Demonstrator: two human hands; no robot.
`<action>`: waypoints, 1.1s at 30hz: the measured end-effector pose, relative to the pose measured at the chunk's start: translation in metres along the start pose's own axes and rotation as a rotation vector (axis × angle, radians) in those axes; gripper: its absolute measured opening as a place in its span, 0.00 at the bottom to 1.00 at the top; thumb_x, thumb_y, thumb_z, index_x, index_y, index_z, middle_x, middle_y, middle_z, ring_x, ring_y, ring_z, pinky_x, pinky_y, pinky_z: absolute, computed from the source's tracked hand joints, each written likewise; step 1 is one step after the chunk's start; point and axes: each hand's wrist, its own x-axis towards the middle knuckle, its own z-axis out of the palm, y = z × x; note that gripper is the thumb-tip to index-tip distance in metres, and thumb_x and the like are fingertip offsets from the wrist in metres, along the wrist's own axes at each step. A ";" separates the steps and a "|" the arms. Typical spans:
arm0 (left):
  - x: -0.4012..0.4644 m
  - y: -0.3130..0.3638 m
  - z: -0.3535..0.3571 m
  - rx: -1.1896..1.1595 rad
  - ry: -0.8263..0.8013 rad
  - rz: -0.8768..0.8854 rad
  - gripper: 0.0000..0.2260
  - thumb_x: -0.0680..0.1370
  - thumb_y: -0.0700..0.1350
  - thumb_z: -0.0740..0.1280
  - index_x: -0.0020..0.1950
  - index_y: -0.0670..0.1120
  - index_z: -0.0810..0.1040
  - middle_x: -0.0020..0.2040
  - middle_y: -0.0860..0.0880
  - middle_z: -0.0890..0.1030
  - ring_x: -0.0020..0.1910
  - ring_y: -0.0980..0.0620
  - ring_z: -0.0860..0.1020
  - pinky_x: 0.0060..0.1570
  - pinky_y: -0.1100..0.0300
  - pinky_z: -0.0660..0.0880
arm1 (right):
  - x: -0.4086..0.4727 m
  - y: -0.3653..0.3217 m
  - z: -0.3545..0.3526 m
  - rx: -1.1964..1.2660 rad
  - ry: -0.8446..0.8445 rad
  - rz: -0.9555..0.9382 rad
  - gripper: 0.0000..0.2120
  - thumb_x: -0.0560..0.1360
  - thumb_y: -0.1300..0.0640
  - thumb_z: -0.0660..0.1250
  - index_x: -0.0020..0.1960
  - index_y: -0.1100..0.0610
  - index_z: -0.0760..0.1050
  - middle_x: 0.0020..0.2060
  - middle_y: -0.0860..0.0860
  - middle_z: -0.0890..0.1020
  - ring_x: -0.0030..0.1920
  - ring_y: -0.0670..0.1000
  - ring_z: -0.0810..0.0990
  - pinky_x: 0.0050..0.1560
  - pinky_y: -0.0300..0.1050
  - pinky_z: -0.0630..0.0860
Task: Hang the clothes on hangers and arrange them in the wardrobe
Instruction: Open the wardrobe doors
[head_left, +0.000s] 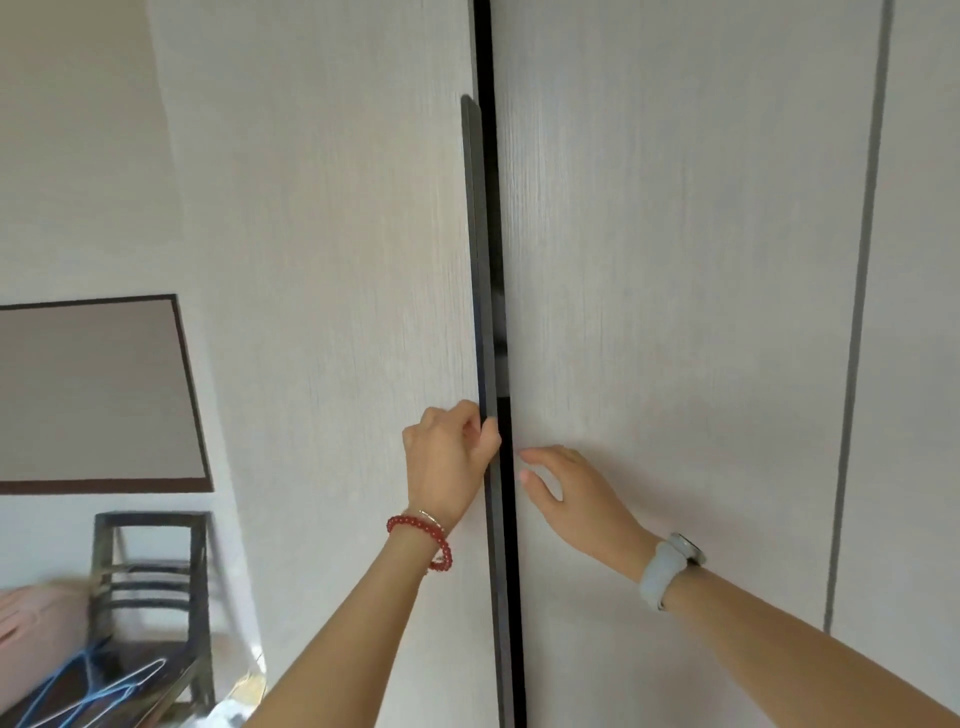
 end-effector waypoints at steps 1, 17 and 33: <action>-0.010 0.001 -0.015 -0.048 -0.001 0.007 0.11 0.75 0.44 0.65 0.34 0.46 0.69 0.29 0.54 0.71 0.35 0.54 0.69 0.40 0.58 0.66 | -0.008 -0.007 0.007 0.046 -0.034 -0.018 0.19 0.78 0.47 0.56 0.67 0.52 0.68 0.60 0.46 0.74 0.62 0.45 0.69 0.59 0.33 0.62; -0.122 -0.041 -0.235 -0.225 0.294 -0.119 0.06 0.74 0.50 0.63 0.50 0.52 0.73 0.46 0.59 0.78 0.47 0.61 0.77 0.48 0.70 0.71 | -0.048 -0.173 0.141 0.417 -0.356 -0.538 0.27 0.75 0.39 0.53 0.69 0.36 0.44 0.70 0.31 0.49 0.71 0.33 0.47 0.69 0.30 0.47; -0.143 -0.086 -0.266 0.611 0.660 -0.322 0.24 0.75 0.46 0.58 0.71 0.45 0.64 0.69 0.41 0.65 0.68 0.43 0.63 0.64 0.52 0.58 | -0.021 -0.222 0.190 0.355 -0.081 -0.609 0.17 0.73 0.65 0.63 0.61 0.63 0.74 0.61 0.58 0.76 0.66 0.59 0.69 0.65 0.63 0.65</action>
